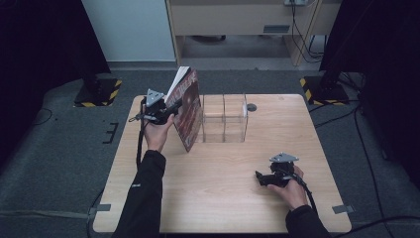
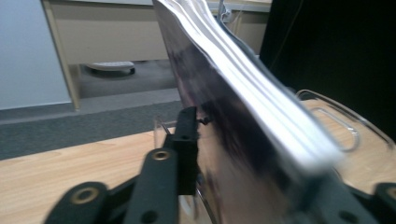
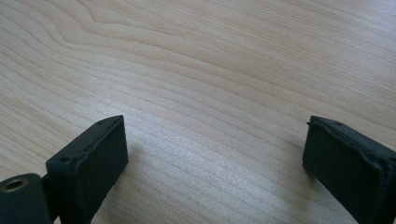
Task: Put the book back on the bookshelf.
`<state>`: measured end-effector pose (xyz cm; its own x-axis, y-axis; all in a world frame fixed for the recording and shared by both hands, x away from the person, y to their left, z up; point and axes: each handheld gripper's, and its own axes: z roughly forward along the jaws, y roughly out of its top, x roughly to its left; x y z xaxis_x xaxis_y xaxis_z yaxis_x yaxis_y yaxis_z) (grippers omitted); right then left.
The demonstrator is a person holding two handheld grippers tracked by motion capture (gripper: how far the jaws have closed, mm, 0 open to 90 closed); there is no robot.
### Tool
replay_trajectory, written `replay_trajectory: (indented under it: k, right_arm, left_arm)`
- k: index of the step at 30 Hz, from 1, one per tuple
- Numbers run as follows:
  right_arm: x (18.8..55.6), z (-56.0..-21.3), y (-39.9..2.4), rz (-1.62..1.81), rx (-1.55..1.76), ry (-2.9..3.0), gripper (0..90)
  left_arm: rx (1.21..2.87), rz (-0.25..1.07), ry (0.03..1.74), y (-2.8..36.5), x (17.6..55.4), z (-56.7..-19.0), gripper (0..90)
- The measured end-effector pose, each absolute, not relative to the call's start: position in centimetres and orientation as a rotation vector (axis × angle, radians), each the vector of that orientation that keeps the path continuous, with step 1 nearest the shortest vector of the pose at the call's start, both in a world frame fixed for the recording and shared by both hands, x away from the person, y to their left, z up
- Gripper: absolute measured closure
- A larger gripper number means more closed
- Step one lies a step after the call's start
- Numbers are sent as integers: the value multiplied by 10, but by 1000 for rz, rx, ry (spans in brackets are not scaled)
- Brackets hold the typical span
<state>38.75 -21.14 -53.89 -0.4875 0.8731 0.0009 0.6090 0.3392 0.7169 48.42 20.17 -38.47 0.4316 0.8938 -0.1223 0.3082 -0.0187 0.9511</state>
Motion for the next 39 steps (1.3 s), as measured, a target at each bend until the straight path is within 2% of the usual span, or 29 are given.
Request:
replay_trajectory:
  k: [7, 12, 16, 25, 33, 35, 36, 37, 39]
  right_arm:
    - [388, -539, -211, 941, 1306, 2225, 70]
    - [388, -539, -211, 945, 1307, 2232, 65]
    - [387, -539, -211, 949, 1308, 2229, 64]
    - [386, -539, -211, 943, 1291, 2248, 42]
    - [385, -539, -211, 945, 1298, 2245, 46]
    - [384, -539, -213, 956, 1293, 2244, 98]
    - [383, -537, -214, 952, 1286, 2245, 146]
    - [382, -535, -217, 948, 1281, 2265, 231]
    - [382, -527, -223, 946, 1254, 2242, 241]
  left_arm:
    - [1575, 656, 1056, 216, 459, -387, 491]
    - [1594, 663, 1019, 228, 434, -393, 434]
    - [1585, 603, 1017, 237, 413, -406, 379]
    - [1650, 517, 1069, 256, 374, -450, 326]
    - [1725, 508, 1194, 286, 349, -488, 288]
    - [1768, 528, 1225, 292, 347, -498, 285]
    - [1792, 536, 1240, 294, 345, -502, 285]
    - [1816, 540, 1247, 296, 345, -506, 285]
    - [1851, 564, 1250, 300, 345, -509, 273]
